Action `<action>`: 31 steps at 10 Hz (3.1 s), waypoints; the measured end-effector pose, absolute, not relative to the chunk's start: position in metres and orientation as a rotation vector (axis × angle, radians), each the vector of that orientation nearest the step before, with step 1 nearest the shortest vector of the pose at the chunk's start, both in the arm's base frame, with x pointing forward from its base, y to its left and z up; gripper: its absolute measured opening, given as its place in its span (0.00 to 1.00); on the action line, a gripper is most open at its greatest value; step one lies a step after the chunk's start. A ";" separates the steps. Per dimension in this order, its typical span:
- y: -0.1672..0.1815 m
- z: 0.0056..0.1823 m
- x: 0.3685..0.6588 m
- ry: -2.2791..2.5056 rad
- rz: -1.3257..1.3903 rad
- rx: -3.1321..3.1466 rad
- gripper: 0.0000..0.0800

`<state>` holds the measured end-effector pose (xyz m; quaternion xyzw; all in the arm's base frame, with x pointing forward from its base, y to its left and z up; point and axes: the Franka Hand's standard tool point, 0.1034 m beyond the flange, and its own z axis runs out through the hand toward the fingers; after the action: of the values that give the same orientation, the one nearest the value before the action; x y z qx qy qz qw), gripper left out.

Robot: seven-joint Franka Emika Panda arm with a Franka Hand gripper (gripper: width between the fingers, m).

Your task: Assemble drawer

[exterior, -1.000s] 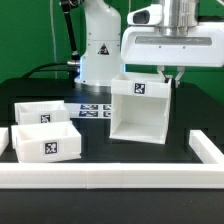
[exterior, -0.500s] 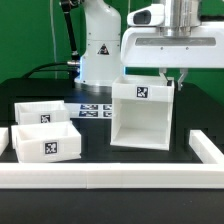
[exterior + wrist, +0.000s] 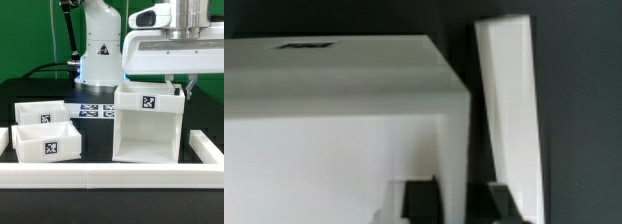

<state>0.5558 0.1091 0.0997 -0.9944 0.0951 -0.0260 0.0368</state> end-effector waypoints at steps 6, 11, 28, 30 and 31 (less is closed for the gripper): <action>0.113 0.102 0.567 0.537 -0.092 -3.000 0.05; 0.109 0.105 0.584 1.086 -0.069 -2.787 0.05; 0.106 0.100 0.624 1.917 0.091 -2.194 0.05; 0.106 0.100 0.633 1.914 0.080 -2.186 0.05; 0.106 0.101 0.636 1.915 0.080 -2.184 0.05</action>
Offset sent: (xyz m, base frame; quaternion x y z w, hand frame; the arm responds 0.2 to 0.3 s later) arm 0.0000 0.0000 0.0000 0.0000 0.0000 0.0650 0.9979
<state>0.6358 0.1063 0.1006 -0.7465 0.6544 0.0275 0.1177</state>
